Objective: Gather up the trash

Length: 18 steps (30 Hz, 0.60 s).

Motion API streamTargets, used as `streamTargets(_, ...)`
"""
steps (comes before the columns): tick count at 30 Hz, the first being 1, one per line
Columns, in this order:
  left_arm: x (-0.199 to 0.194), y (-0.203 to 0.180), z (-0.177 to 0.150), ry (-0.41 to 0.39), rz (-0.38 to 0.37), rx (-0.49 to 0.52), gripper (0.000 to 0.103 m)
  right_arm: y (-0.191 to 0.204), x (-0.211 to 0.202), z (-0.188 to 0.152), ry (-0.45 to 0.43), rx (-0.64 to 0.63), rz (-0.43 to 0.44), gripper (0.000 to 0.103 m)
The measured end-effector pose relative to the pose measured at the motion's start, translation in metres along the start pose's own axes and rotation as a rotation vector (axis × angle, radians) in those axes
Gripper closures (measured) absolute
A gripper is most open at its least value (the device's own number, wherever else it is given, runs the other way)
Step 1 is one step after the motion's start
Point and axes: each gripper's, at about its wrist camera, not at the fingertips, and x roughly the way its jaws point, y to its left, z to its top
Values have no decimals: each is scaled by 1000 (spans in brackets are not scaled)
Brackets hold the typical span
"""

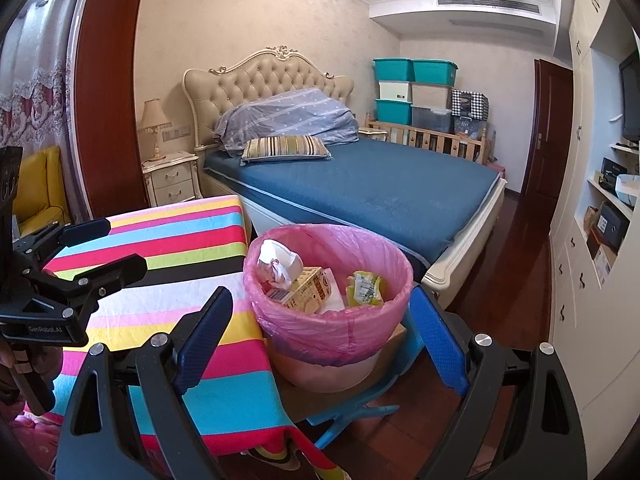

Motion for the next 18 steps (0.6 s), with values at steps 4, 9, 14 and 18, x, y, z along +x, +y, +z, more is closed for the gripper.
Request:
streamTargets(4,0,0,0,0,1,1,5,-1,0,0,-2,-1,2,18)
streamTargets(9,0,-1,-1,1,1,1,5,0,-1,0,1,-3,-2,18)
streamTargets(14,2,-3,-4,6,-3,4,5,0,-1,-1,2,0,-8,18)
streamTargets(18,4,-5,-9,11,-7,13,5,-1,0,-2,7,9,-12,18)
